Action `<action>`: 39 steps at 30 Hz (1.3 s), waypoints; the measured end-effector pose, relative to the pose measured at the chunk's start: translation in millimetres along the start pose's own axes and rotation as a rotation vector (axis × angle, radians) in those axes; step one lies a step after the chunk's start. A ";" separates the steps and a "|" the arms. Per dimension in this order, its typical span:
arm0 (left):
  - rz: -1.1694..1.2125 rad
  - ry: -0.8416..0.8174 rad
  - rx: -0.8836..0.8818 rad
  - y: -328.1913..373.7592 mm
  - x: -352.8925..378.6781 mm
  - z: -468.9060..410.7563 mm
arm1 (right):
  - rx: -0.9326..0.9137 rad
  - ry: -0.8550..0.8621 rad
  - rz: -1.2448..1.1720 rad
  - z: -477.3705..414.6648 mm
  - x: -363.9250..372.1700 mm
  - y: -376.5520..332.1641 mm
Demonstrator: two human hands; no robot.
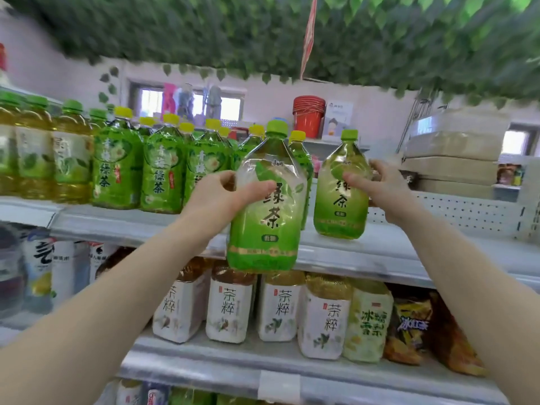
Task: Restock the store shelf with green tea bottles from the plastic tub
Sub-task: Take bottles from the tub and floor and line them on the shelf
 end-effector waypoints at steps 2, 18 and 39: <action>-0.021 0.000 0.003 -0.8 5.6 -2.9 | 0.016 -0.024 -0.044 -3.8 7.0 13.3; -0.003 -0.066 -0.004 -13.8 31.4 -13.8 | -0.344 -0.230 0.894 4.8 43.2 0.8; 0.017 -0.171 0.033 2.5 81.7 -3.5 | -0.138 -0.288 -0.323 80.1 61.6 -54.9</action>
Point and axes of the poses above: each hand's wrist, its own z-axis away from the middle knuckle, its own x-axis out of the palm, y = z × x, the point moved 10 cm from there along -z, towards the middle knuckle, and after that the axes turned 14 degrees about -x, right-handed, at the moved point
